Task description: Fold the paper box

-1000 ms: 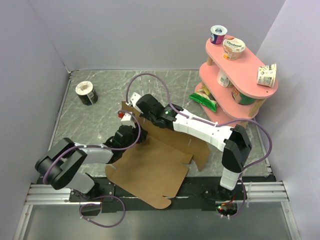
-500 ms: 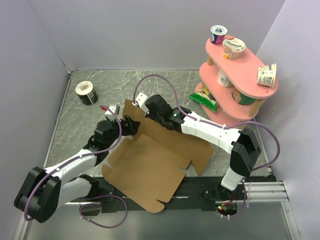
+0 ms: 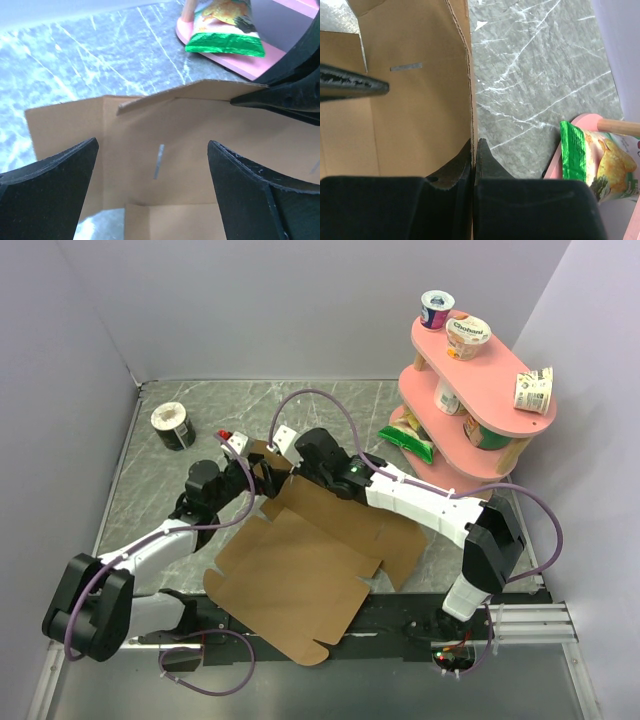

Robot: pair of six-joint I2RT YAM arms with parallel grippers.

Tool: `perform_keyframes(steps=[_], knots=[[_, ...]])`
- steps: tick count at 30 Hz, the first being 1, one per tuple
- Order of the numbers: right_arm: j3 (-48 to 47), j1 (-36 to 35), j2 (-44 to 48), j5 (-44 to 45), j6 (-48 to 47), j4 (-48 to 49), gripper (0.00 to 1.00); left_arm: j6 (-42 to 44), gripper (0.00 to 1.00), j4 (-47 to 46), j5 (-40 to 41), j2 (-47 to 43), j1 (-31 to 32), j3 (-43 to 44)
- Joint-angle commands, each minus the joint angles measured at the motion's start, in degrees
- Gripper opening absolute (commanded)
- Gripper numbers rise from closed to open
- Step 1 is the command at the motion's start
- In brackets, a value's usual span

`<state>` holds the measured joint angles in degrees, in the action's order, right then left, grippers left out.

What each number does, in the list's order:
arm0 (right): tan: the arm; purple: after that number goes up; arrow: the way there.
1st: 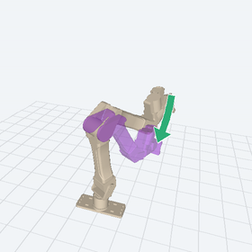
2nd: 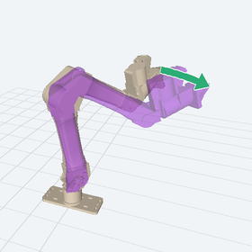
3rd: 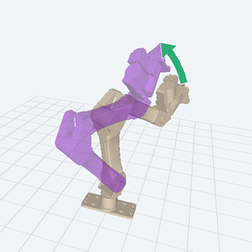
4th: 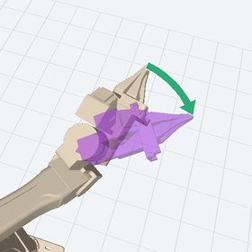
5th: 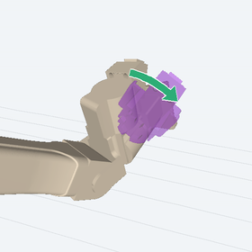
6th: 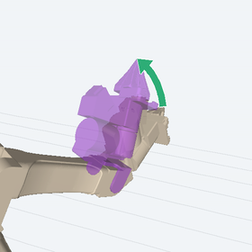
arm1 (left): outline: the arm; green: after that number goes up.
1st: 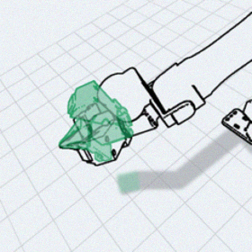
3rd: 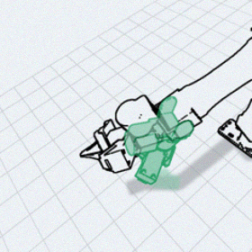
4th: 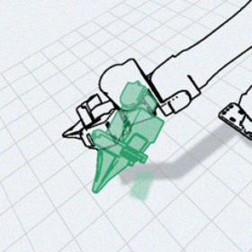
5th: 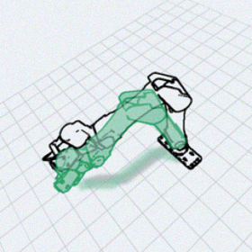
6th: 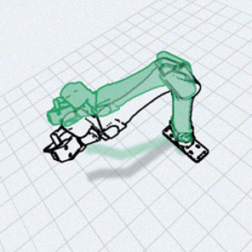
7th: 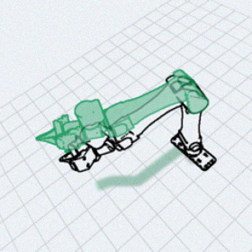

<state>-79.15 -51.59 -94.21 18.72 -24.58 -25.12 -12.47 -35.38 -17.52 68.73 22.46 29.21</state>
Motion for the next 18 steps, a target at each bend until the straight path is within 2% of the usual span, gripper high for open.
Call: perform_keyframes(steps=[1,11,14,18], knots=[[0.6,0.1,2.9,-3.1,1.3,1.7,0.0,7.1,0.98,-4.5,0.9,-0.2,-0.1,2.8],[-0.3,0.2,2.2,-3.4,1.1,1.0,0.0,11.5,0.95,-2.0,-5.6,3.5,0.0,7.1],[-0.6,0.3,2.0,-3.8,1.4,1.0,0.0,11.4,0.88,-1.9,-7.3,4.4,0.0,7.3],[-0.6,0.4,1.8,-4.0,1.6,1.2,0.0,10.4,0.72,-3.6,-8.9,4.9,0.6,6.7]])
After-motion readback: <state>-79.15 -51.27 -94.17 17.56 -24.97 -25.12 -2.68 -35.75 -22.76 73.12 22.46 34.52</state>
